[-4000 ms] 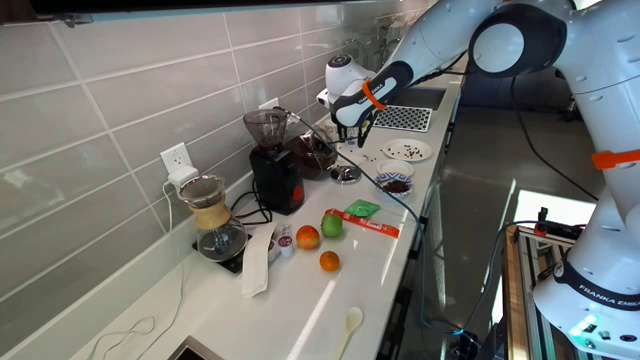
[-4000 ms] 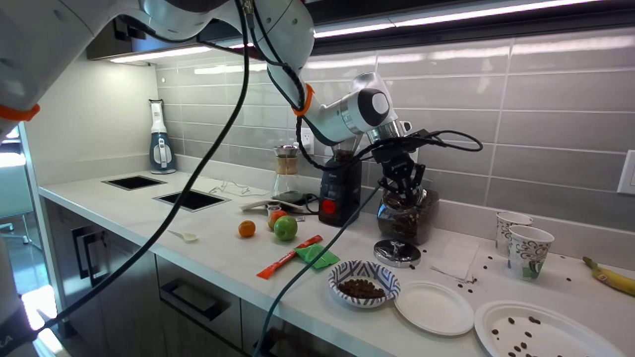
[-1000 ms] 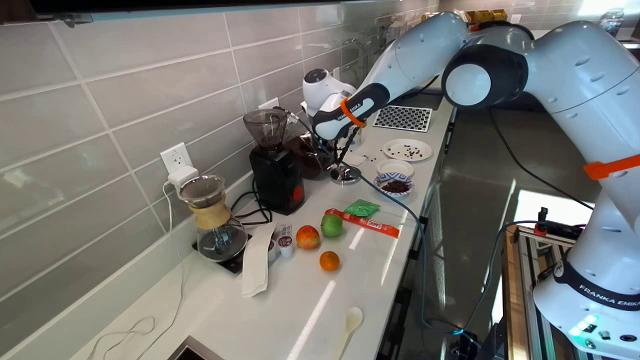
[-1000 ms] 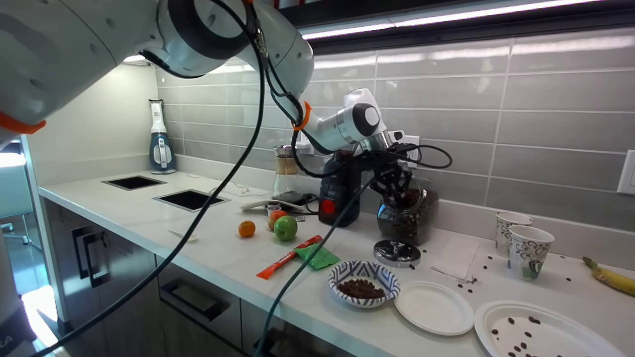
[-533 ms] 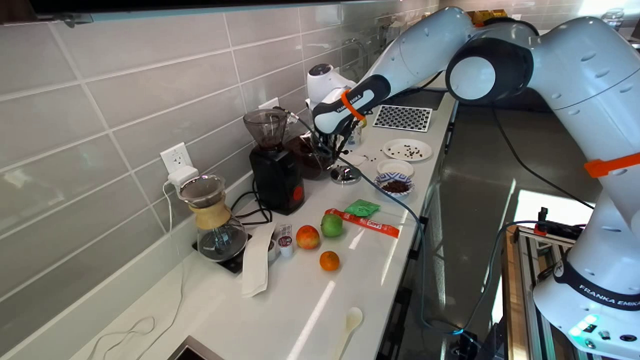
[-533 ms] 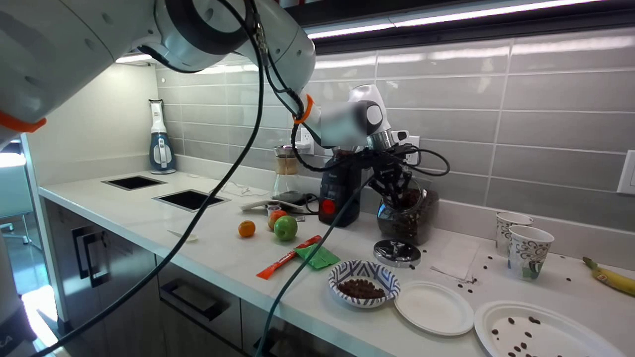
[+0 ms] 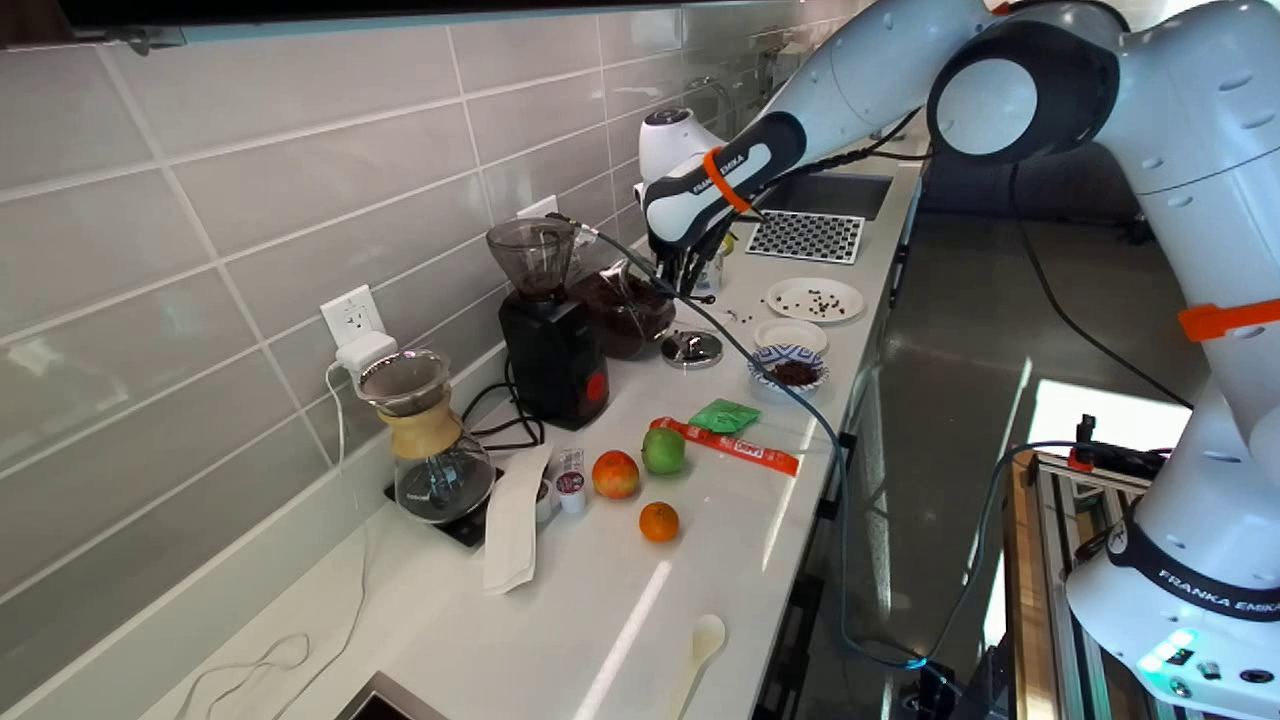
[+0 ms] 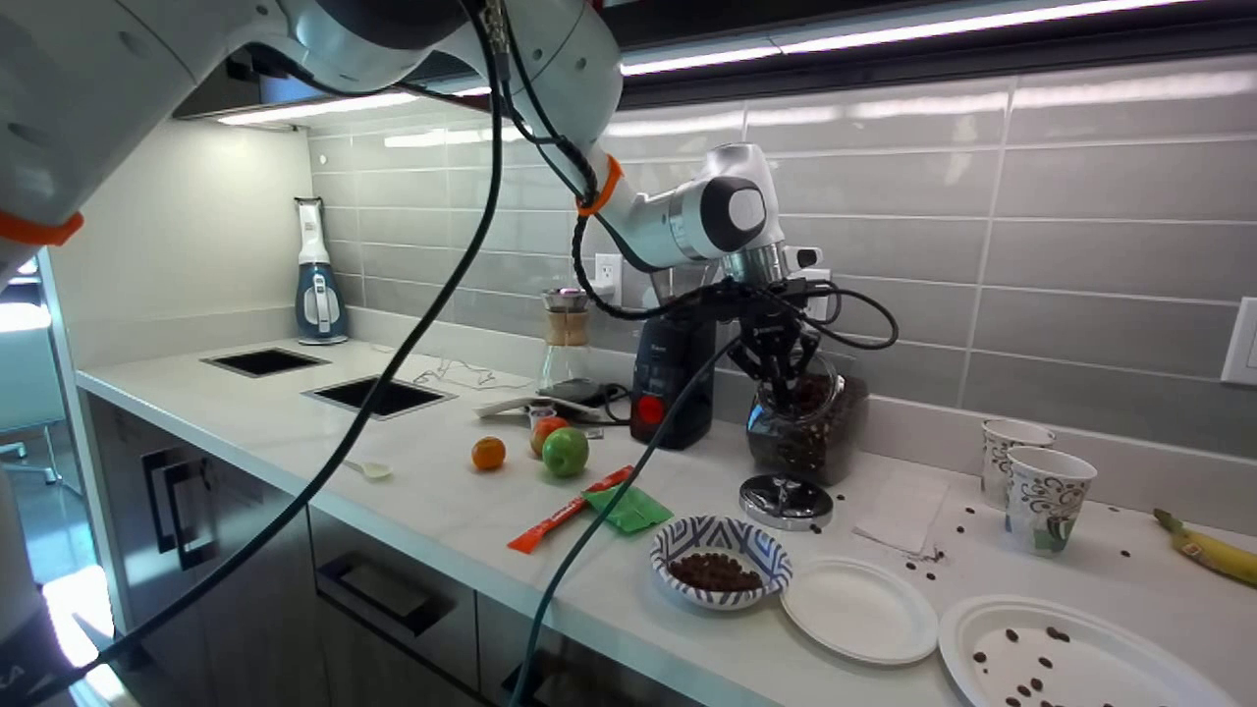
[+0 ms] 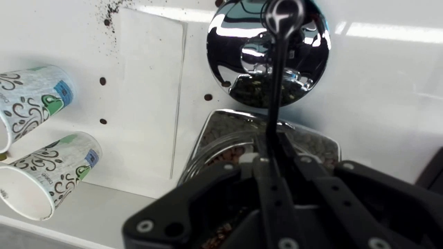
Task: Transfer a spoonful of contents from the glass container to the right plate
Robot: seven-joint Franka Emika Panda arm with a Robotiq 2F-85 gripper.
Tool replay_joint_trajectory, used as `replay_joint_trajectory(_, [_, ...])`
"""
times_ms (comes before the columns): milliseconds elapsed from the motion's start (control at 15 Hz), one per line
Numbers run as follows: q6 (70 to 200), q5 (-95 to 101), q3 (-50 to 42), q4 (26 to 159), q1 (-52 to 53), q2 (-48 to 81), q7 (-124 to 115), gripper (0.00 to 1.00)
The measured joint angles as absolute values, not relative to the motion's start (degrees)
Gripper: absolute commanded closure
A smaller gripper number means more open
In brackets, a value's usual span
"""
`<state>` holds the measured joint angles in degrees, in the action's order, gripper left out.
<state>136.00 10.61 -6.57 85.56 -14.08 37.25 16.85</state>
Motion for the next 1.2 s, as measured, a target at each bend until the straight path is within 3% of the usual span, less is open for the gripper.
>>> replay_joint_trajectory(1200, [134.3, 0.4, -7.2, 106.5, -19.8, 19.5, 22.3, 0.98])
